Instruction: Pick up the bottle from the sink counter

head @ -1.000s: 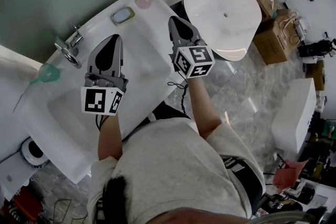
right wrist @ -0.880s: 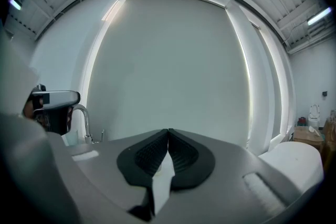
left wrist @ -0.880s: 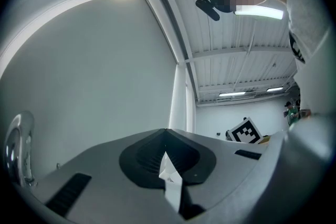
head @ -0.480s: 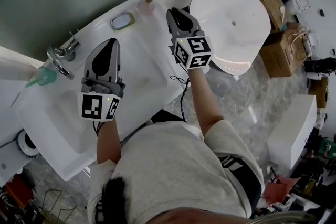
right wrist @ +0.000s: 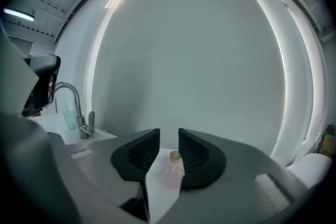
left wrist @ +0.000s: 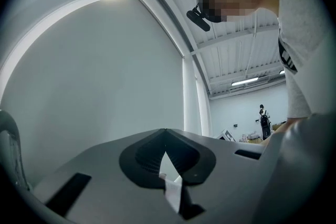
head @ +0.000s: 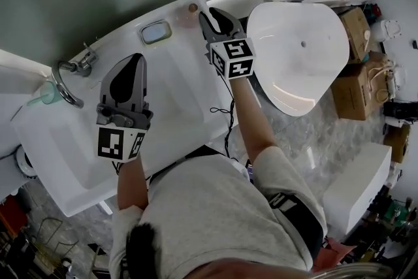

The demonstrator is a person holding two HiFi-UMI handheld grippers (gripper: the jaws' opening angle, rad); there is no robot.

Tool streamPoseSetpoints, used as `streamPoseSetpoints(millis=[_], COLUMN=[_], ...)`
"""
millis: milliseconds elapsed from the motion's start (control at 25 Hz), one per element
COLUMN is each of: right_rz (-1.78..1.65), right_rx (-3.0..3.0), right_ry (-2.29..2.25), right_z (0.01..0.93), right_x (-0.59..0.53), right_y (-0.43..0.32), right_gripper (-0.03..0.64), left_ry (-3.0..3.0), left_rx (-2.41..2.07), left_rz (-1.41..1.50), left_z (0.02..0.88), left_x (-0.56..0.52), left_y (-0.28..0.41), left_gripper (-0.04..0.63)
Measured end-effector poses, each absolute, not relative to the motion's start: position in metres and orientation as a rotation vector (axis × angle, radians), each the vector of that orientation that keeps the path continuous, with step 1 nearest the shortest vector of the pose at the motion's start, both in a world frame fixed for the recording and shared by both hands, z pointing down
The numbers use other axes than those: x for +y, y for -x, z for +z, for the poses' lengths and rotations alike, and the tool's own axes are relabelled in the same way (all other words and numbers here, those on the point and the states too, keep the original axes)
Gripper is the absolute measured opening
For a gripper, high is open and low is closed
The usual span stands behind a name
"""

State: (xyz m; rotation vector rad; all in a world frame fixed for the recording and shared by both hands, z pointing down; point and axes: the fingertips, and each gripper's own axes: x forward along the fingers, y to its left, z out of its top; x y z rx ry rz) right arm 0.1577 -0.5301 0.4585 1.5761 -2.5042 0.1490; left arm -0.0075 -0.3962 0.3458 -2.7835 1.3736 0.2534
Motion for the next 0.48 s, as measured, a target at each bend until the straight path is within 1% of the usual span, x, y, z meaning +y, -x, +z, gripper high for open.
streamPoseSetpoints(millis=[200, 480], right_rz=[0.181, 0.252], right_rx=[-2.502, -2.523], right_ry=[-1.502, -1.448], right_z=[0.493, 0.534], right_x=[-0.556, -0.580], right_y=[-0.153, -0.148], right_gripper=[0.151, 0.175], left_ry=[2.754, 2.713], left_rx=[1.438, 1.536], left_rz=[0.226, 0.230], left_z=[0.355, 0.360], left_x=[-0.407, -0.419], left_y=[0.007, 0.008], left_gripper=[0.008, 0.008])
